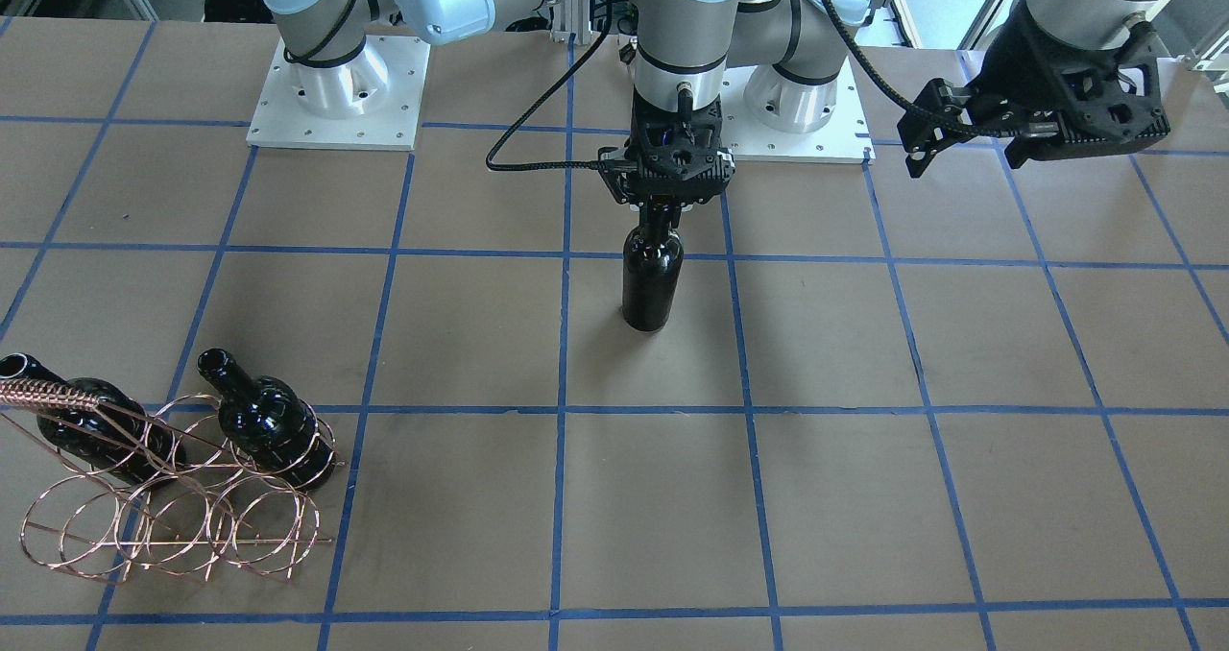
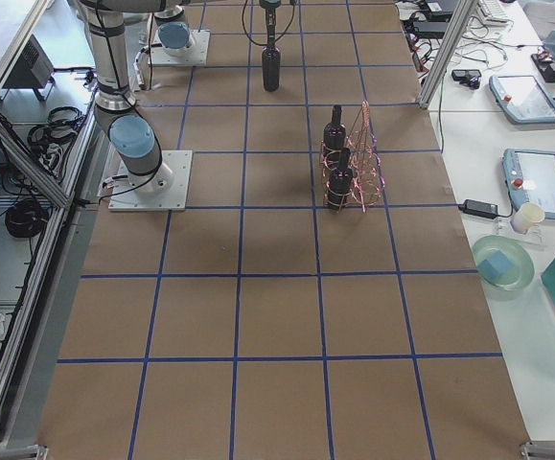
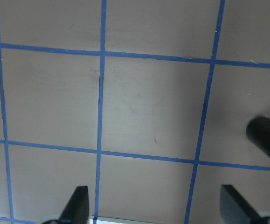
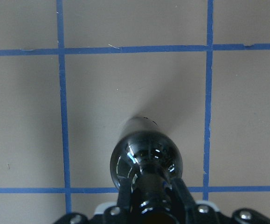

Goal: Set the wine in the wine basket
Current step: 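Carry the bottle with the right gripper above the copper rack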

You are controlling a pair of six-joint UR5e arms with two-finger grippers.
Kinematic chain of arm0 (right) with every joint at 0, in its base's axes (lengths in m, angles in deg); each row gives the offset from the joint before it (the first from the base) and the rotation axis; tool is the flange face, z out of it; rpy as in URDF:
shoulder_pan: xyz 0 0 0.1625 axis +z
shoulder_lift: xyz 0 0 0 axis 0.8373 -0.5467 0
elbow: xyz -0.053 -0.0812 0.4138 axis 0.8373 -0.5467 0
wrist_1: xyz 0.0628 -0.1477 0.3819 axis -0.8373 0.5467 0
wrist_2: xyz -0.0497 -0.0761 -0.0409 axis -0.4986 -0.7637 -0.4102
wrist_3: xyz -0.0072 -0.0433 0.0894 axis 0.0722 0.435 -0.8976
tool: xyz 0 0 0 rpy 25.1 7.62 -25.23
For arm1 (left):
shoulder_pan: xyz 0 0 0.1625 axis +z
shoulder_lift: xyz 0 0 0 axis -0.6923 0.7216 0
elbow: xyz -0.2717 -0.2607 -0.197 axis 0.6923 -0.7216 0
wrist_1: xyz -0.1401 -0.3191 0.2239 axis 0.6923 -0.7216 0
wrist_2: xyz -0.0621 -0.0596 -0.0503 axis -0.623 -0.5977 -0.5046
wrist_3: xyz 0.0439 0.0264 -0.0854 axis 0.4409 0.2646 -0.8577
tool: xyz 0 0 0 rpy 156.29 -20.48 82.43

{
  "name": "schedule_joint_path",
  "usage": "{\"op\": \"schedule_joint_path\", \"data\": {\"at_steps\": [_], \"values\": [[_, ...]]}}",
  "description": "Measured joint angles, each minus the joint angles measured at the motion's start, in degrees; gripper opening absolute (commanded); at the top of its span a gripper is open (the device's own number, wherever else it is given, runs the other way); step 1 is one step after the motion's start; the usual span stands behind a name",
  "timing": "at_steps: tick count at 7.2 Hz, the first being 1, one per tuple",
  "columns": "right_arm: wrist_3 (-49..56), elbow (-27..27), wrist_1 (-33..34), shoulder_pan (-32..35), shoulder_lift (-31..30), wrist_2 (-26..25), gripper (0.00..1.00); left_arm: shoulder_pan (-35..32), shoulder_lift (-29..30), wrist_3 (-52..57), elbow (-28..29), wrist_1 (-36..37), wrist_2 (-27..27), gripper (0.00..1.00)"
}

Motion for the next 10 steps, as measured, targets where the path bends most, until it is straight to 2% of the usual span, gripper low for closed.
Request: {"op": "schedule_joint_path", "data": {"at_steps": [2, 4, 6, 7, 9, 10], "values": [[3.0, 0.0, -3.1, -2.5, -3.3, -0.2, 0.25, -0.9, -0.2, -0.2, -0.1, 0.4, -2.5, 1.0], [15.4, 1.1, -12.1, -10.5, -9.2, -0.5, 0.21, -3.3, -0.3, -0.5, -0.1, 1.3, -2.9, 1.0], [32.7, 4.2, -18.0, -22.2, -15.5, -1.1, 0.16, -5.7, -0.2, -0.7, -0.2, 2.4, -2.9, 1.0], [42.9, 5.4, -18.8, -29.3, -17.4, -1.2, 0.16, -7.3, -0.3, -0.7, -0.2, 2.8, -2.9, 1.0], [61.1, 6.3, -18.8, -43.1, -18.2, -0.6, 0.16, -9.2, -0.9, -0.6, -0.3, 3.6, -2.9, 1.0], [66.4, 6.3, -17.9, -47.1, -18.2, -0.5, 0.16, -9.4, -1.2, -0.3, -0.4, 3.8, -2.9, 1.0]]}}
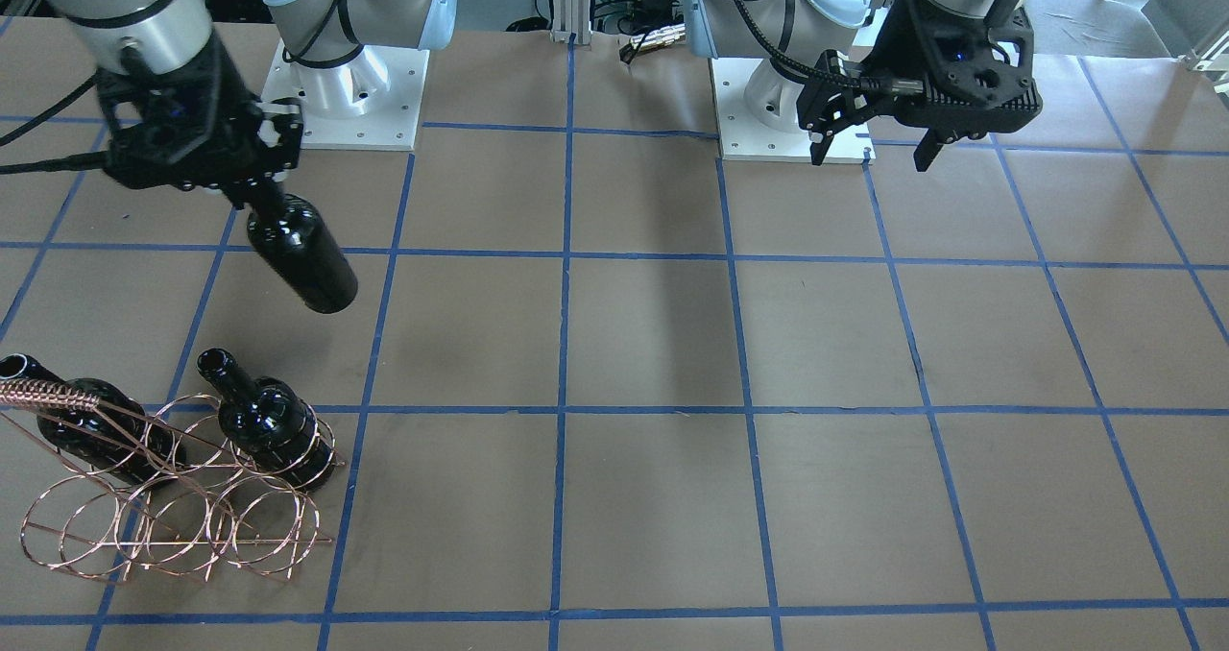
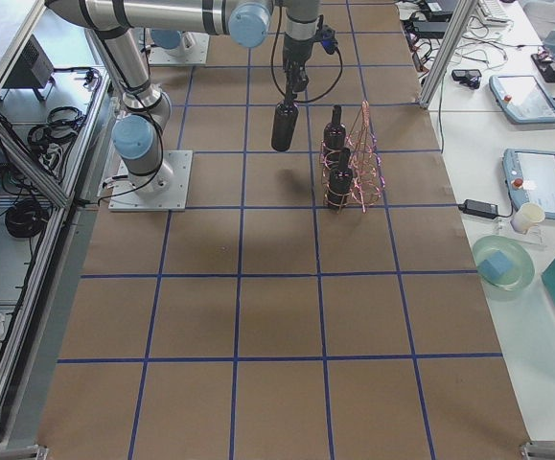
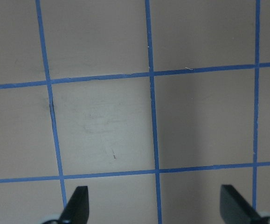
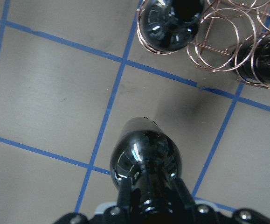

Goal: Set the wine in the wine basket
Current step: 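Carry the bottle with the right gripper above the copper rack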

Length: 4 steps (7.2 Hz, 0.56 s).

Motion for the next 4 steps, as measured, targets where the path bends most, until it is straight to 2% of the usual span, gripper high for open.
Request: {"op": "schedule_joint_path", "data": {"at_steps": [2, 4], "values": [[3.1, -2.4, 2.8, -2.5, 0.7, -0.3, 0.16, -0.1, -0.4, -0.1, -0.7, 0.2, 0.1, 1.0], [3.4, -9.9, 3.1, -2.9, 5.2, -0.3, 0.16, -0.1, -0.4, -0.2, -1.1, 0.3, 0.1, 1.0]]}}
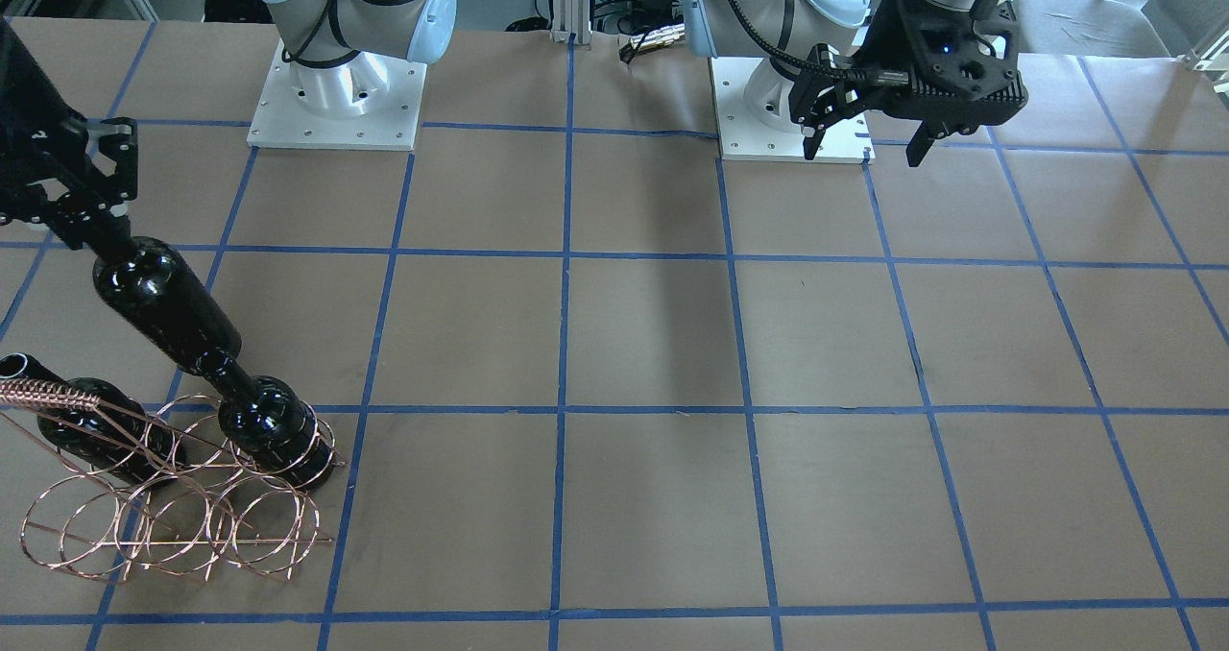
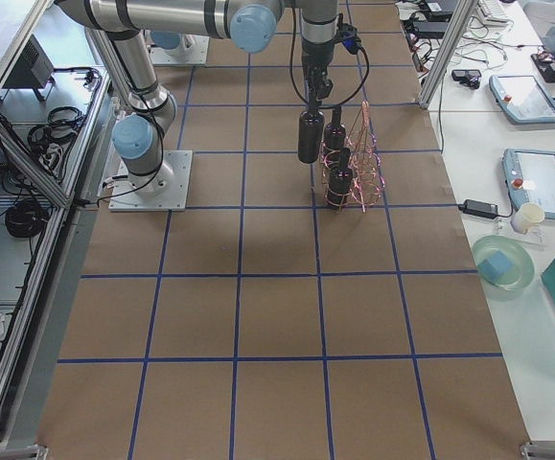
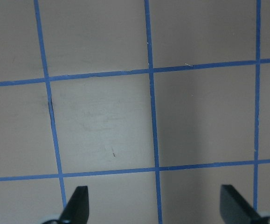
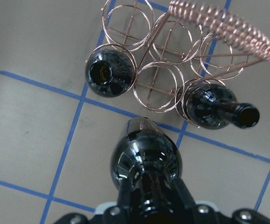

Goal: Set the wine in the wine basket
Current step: 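Carry the bottle with the right gripper above the copper rack, then lower the bottle into the empty rack slot beside the other bottles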

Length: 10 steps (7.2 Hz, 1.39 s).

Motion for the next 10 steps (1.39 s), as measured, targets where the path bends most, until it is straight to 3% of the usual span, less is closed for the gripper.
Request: {"op": "schedule_joint_path", "data": {"at_steps": [3, 7, 10], "values": [[-2.5, -5.5, 0.9, -0.1, 4.9, 1.2, 0.17, 0.0, 0.1, -0.3, -0.1, 0.2, 0.0, 1.0], [-3.8, -5.7, 5.9, -0.4, 7.3, 2.4, 0.18, 0.0, 0.2, -0.3, -0.1, 0.3, -0.1, 1.0], [-3.4, -5.4, 6.1, -0.7, 8.0, 2.4, 0.23, 0.0, 0.4, -0.4, -0.1, 0.2, -0.1, 1.0]]}}
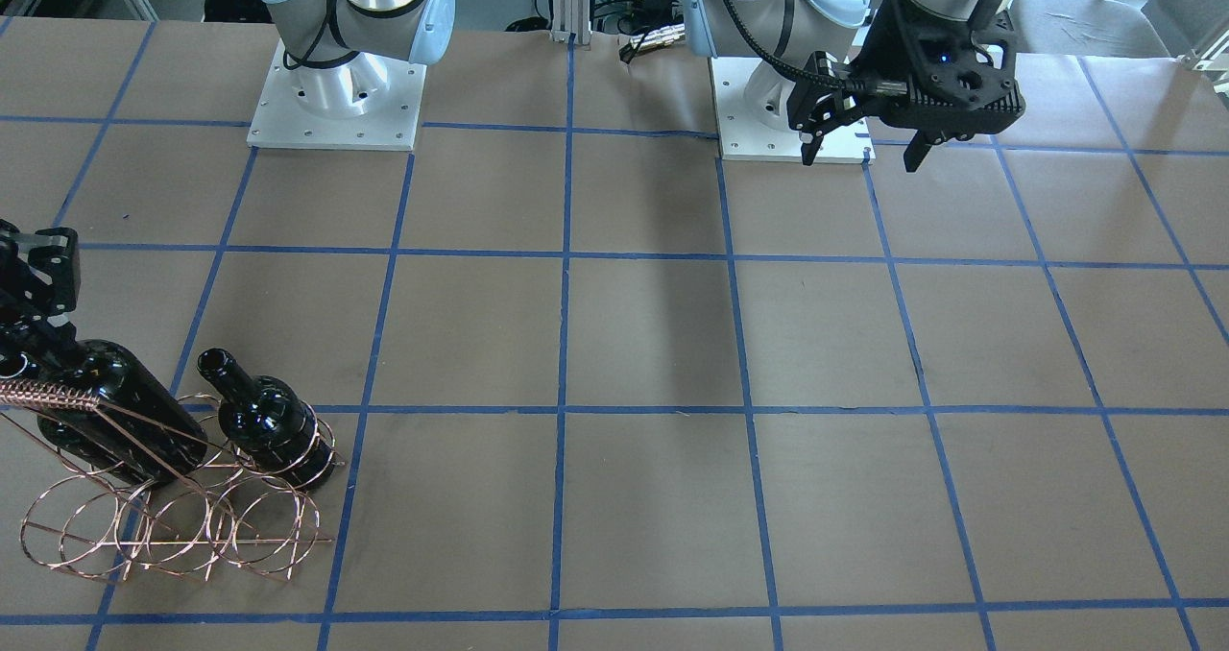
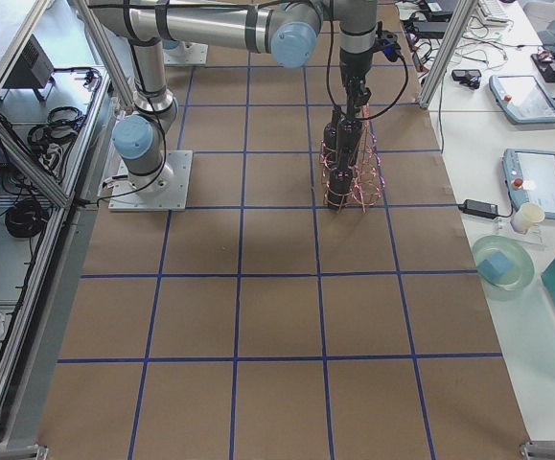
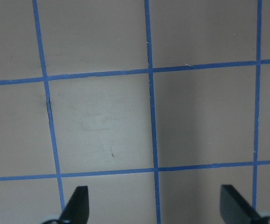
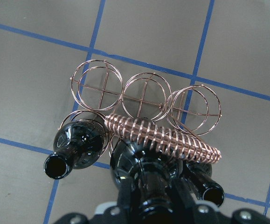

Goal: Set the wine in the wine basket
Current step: 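Lower the bottle into the empty rack slot beside the other bottles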

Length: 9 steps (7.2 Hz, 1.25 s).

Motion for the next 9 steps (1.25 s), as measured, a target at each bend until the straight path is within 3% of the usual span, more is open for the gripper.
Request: {"op": "schedule_joint_path", "data": {"at_steps": [8, 9], "values": [[2.0, 5.5, 1.0, 0.0, 0.8, -0.9, 0.24, 0.2, 0.3, 0.9, 0.0, 1.2, 0.5, 1.0], [3.0, 5.9, 1.1, 0.0, 1.2, -1.0, 0.27, 0.2, 0.3, 0.9, 0.0, 1.2, 0.5, 1.0]]}}
